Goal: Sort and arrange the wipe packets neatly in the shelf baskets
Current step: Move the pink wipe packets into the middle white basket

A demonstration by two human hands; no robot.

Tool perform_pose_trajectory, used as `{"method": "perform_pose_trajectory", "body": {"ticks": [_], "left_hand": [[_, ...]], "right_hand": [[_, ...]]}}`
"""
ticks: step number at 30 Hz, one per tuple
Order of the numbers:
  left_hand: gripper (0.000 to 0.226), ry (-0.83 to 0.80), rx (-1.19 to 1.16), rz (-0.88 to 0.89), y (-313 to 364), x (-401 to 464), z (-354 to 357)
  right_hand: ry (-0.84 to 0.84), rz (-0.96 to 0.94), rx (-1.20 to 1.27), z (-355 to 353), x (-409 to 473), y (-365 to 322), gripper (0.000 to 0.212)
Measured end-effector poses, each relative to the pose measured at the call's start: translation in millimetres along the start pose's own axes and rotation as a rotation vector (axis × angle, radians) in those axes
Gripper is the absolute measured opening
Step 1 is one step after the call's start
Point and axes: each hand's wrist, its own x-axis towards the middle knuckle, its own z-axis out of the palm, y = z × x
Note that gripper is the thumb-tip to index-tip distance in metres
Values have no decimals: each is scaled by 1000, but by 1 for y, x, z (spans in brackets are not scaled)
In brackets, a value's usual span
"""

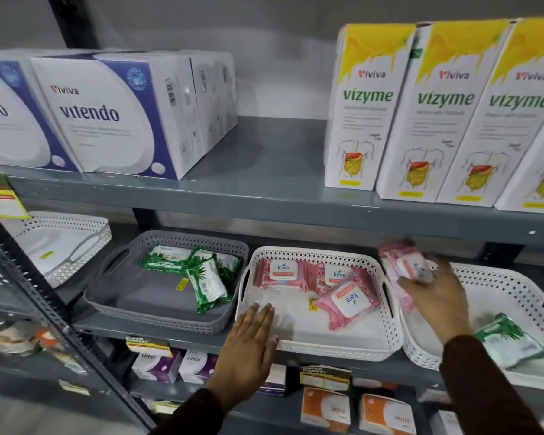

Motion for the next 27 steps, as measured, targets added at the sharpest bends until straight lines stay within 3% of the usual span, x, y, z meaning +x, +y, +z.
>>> {"method": "perform_pose_trajectory", "body": {"ticks": [5,9,17,20,23,27], "left_hand": [[59,-38,-9,15,-4,0,-2],[60,-49,25,45,-6,-2,-3],[63,-75,74,6,-1,0,-4],[64,-78,119,-35,7,3,-1],[63,-66,147,-5,20,9,6],[67,-82,106,87,52,20,19]], "right_hand": [[-221,-217,-44,70,-48,-55,61],[-483,-283,-62,129,-79,-71,58],[-600,-274,-159,168,-75,-65,52],[-663,-268,-28,151,-72,-61,51],[-520,-258,133,114,-64,-47,37],[-96,-227,113,48,-39,-2,21]]}}
